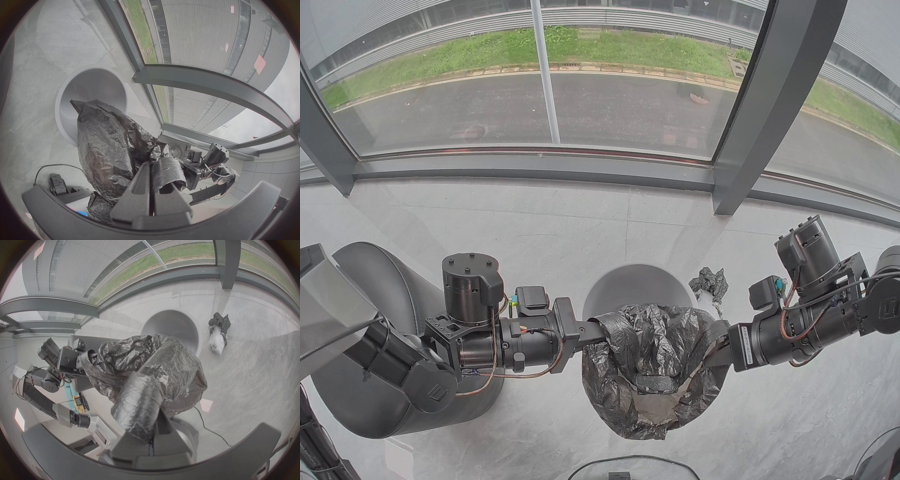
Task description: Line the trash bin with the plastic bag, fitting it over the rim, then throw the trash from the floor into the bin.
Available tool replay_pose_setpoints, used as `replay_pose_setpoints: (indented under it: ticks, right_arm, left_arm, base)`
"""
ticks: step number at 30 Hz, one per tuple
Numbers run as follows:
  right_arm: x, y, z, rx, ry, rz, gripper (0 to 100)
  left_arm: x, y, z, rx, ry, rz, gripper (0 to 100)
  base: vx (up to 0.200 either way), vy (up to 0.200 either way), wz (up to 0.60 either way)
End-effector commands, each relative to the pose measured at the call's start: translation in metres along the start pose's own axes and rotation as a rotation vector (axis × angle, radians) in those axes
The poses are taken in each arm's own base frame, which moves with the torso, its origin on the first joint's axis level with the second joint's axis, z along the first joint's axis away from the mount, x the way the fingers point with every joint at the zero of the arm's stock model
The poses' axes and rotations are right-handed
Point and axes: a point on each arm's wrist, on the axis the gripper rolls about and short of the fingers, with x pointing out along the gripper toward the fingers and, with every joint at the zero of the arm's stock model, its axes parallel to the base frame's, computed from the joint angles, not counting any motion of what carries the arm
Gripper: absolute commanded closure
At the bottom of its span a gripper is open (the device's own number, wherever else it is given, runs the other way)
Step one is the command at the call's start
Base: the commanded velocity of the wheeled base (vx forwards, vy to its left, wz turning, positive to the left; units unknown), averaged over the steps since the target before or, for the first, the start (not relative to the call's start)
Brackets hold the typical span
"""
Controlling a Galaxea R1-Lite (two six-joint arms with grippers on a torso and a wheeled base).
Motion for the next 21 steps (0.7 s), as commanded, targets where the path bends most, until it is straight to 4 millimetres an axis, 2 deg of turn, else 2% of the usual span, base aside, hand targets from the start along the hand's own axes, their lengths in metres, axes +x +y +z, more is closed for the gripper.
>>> replay_pose_setpoints:
  ticks: [1, 10, 21]
  right_arm:
    - [0.023, -0.006, 0.01, 0.01, -0.009, -0.003, 100]
    - [0.054, -0.017, 0.032, 0.011, -0.107, 0.016, 100]
    - [0.091, -0.031, 0.047, 0.015, -0.157, 0.018, 100]
  left_arm:
    - [0.003, 0.02, 0.011, -0.022, -0.02, 0.019, 100]
    - [-0.001, 0.051, 0.039, -0.005, -0.081, -0.013, 100]
    - [0.003, 0.054, 0.052, 0.027, -0.112, -0.043, 100]
  base:
    - [0.0, 0.0, 0.0]
    - [0.0, 0.0, 0.0]
    - [0.0, 0.0, 0.0]
